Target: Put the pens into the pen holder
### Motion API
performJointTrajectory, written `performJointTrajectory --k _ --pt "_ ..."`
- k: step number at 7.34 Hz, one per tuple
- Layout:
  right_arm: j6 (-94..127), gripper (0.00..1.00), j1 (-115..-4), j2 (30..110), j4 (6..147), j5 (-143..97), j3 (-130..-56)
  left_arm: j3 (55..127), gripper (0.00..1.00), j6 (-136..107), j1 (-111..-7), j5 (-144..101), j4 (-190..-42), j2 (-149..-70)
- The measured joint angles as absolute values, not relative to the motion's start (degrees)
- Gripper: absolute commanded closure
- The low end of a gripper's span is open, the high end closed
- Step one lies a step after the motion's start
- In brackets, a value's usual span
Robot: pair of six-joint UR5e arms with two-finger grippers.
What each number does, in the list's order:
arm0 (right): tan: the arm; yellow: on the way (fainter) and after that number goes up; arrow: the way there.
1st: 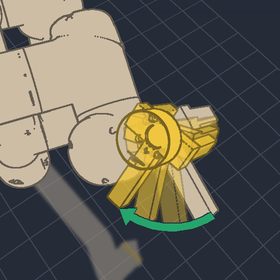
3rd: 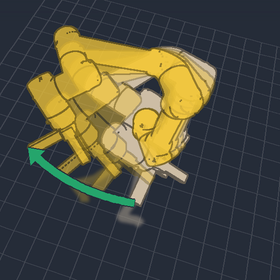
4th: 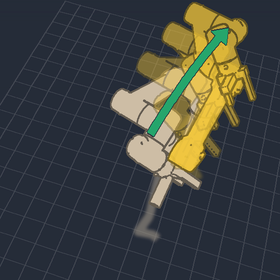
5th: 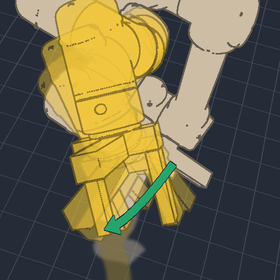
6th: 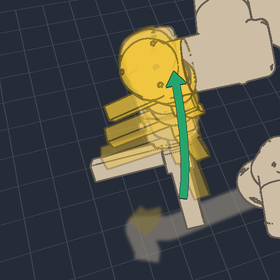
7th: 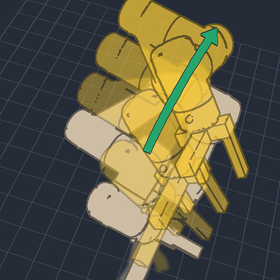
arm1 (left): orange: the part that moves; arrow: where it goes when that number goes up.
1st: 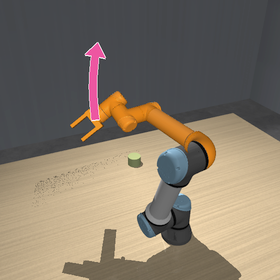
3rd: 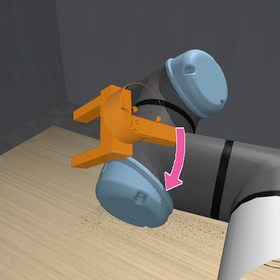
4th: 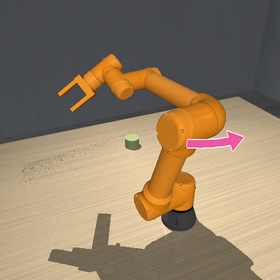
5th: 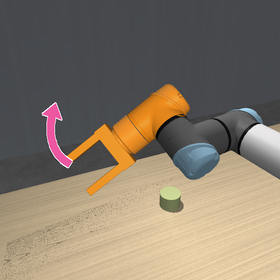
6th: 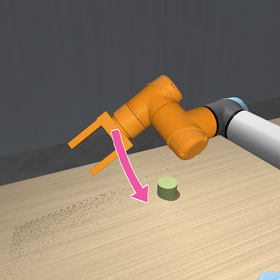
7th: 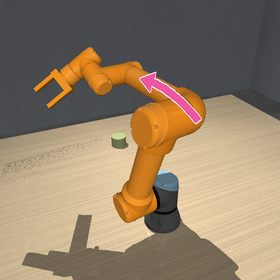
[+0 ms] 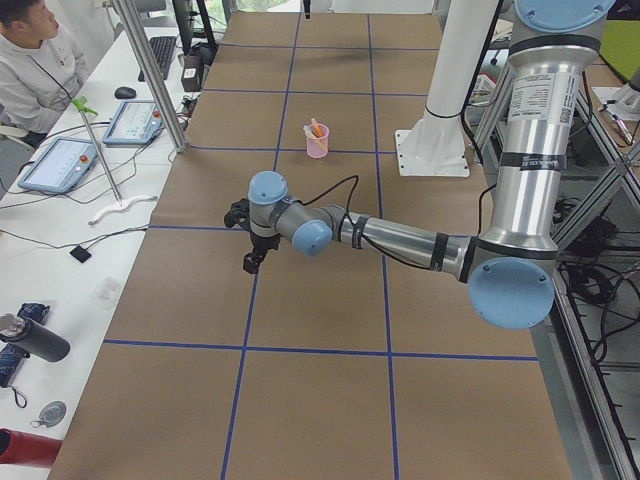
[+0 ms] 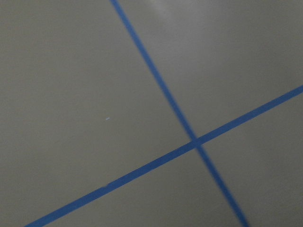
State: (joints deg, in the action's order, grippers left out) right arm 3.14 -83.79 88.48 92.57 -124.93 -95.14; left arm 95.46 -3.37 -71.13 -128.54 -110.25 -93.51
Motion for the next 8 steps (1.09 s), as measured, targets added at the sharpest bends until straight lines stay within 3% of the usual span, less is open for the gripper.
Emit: performJointTrajectory --k 4,8 --pt "-6.1 0.00 -89.7 90.6 93.0 -129.8 -94.2 93.8 0.00 10.8 -85.2 -130.0 -103.2 -87.5" --pt "-5.9 0.00 -89.9 90.8 92.5 -130.4 -94.0 93.3 0.00 11.9 -90.7 -129.7 -91.2 -87.6"
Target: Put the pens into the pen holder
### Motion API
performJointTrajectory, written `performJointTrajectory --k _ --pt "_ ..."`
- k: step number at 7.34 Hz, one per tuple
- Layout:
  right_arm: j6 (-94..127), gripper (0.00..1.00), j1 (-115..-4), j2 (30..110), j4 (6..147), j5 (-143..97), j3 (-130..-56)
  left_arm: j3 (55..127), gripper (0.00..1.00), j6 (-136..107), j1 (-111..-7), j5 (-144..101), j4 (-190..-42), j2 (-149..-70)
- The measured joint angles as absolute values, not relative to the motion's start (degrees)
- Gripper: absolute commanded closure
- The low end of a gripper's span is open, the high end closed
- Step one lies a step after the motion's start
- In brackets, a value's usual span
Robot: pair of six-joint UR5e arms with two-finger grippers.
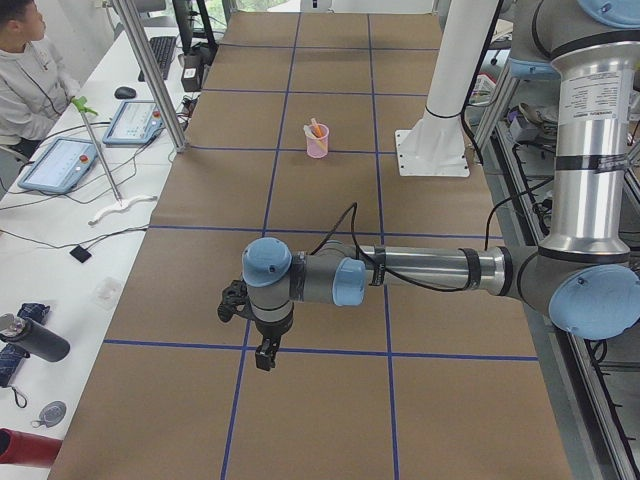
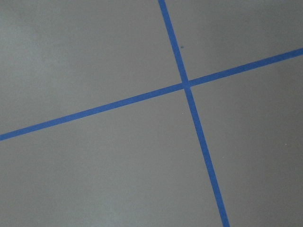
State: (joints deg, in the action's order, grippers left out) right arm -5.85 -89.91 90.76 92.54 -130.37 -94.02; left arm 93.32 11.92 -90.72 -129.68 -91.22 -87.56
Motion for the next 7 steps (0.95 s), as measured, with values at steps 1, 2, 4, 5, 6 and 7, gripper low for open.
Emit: performJointTrajectory --k 1,2,4,5,6,7 --pt "-5.7 0.00 -89.9 90.7 92.6 -130.3 -94.0 93.3 0.00 11.9 -91.4 -129.6 -89.6 -87.3" --pt "-5.6 0.00 -89.9 90.7 92.5 -130.3 -93.9 93.1 0.00 11.7 -91.8 -129.6 -88.9 -87.0" --pt "-5.5 0.00 -89.9 91.1 92.4 -130.3 -93.3 91.5 0.00 11.5 -92.1 -130.0 -88.9 -86.9" --pt "-5.6 0.00 -89.9 91.5 92.3 -130.3 -92.9 91.1 0.00 11.6 -92.1 -130.1 -89.1 -86.9" --pt "-5.8 0.00 -89.9 91.9 92.2 -130.2 -92.8 91.1 0.00 11.6 -92.1 -130.3 -89.3 -86.9" --pt "-6.0 0.00 -89.9 92.4 92.2 -130.0 -92.8 91.1 0.00 11.7 -92.1 -130.6 -89.4 -86.9"
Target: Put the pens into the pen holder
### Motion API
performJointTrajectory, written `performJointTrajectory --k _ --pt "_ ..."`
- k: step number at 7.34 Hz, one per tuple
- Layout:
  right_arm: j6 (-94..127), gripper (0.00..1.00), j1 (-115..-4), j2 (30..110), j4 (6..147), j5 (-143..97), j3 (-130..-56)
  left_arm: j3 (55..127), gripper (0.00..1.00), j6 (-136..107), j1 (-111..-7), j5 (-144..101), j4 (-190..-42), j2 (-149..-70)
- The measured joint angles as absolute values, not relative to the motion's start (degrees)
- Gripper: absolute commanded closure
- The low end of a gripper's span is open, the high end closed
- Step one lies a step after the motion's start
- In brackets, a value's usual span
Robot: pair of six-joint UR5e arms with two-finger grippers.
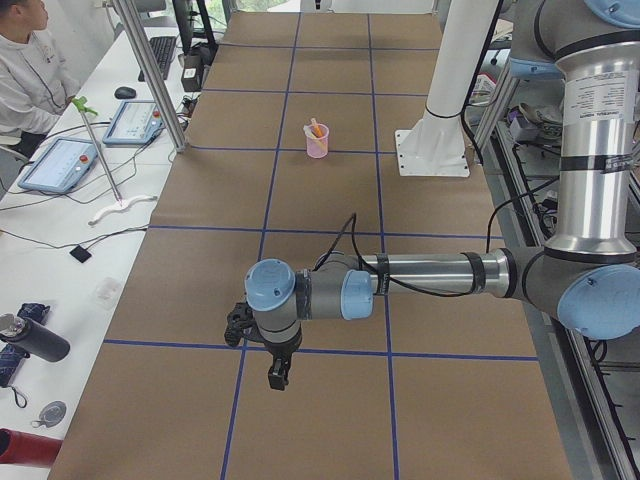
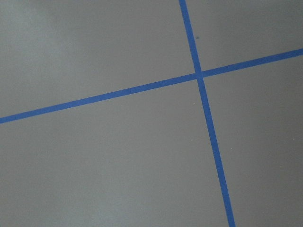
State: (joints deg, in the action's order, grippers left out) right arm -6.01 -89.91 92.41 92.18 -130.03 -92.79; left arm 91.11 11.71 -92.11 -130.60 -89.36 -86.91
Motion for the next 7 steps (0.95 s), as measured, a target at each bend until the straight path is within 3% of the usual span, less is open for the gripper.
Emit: performJointTrajectory --k 7 --pt "-5.8 0.00 -89.9 92.7 92.1 -128.4 -93.2 91.0 0.00 12.1 -91.9 -130.8 -89.5 -86.9"
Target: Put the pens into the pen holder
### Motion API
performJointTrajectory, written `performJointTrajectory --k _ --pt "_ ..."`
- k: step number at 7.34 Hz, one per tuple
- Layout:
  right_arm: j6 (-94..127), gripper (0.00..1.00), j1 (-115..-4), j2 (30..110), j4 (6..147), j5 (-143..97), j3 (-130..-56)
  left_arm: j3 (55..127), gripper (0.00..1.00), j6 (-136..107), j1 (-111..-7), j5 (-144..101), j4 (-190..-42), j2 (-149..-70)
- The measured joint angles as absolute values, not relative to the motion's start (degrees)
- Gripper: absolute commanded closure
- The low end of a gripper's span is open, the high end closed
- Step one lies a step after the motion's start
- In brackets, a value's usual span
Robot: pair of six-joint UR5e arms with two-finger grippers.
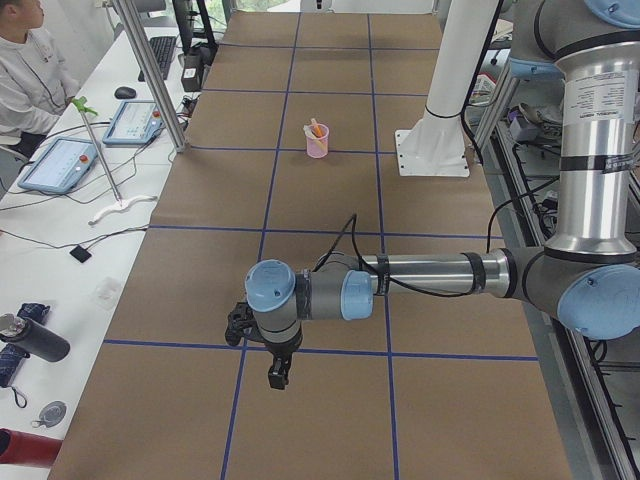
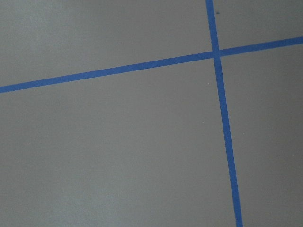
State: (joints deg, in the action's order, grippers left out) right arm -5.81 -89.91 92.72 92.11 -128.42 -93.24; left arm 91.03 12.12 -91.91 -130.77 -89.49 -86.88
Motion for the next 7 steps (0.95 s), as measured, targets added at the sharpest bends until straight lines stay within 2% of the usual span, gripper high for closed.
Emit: performJointTrajectory --k 7 --pt "-6.0 0.00 -89.9 93.2 92.1 -128.4 -92.8 90.4 0.00 12.1 -91.8 -130.7 -90.7 -86.9"
